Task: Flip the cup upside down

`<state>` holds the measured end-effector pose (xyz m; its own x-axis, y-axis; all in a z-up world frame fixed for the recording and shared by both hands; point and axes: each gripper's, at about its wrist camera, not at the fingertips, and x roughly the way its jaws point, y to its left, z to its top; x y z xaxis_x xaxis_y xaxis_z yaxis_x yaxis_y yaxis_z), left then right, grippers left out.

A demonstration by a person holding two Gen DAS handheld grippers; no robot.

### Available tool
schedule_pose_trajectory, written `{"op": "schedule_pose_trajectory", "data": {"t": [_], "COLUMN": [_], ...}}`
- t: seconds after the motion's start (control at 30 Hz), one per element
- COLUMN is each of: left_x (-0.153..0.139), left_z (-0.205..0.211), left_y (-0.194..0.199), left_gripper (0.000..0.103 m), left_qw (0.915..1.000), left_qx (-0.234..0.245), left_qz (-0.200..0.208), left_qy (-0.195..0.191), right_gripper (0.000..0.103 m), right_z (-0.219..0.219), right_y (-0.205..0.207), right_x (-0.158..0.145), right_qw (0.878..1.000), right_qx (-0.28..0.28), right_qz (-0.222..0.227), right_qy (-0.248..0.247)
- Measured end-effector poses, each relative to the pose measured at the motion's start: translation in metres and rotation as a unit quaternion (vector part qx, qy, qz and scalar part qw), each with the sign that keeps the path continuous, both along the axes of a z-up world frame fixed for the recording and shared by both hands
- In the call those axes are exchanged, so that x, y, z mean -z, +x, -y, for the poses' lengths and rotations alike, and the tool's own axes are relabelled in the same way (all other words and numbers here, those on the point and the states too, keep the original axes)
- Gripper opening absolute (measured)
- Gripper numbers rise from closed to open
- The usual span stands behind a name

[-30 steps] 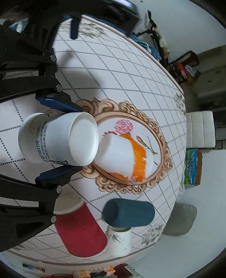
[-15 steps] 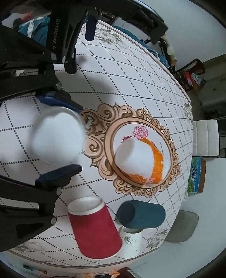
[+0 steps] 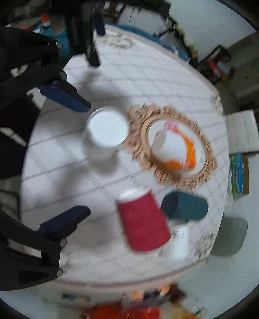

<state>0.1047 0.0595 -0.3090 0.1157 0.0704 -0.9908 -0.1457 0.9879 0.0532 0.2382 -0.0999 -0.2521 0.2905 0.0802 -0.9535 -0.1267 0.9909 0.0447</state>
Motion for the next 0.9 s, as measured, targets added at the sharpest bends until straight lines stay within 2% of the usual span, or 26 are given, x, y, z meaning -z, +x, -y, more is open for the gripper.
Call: {"op": "schedule_pose_trajectory", "data": {"t": [0.2,0.37,0.6,0.9], "left_x": [-0.038,-0.071,-0.136,-0.215], "left_z": [0.009,0.012,0.006,0.0], "left_y": [-0.019,-0.027,-0.064,-0.134], "left_gripper": [0.102,0.102,0.102,0.102], "left_qw": [0.9987,0.9948,0.9854,0.9736], "left_qx": [0.028,0.061,0.089,0.095], "left_qz": [0.043,0.081,0.144,0.205], "left_qy": [-0.002,-0.001,-0.015,-0.03], "right_gripper": [0.1,0.1,0.1,0.1], "right_z": [0.015,0.02,0.018,0.007], "right_y": [-0.035,-0.06,-0.11,-0.189], "right_x": [-0.029,-0.067,-0.14,-0.235], "right_qw": [0.999,0.996,0.989,0.979], "right_qx": [0.031,0.066,0.103,0.105], "right_qz": [0.008,0.046,0.107,0.17], "right_qy": [-0.019,-0.024,-0.016,-0.028]}}
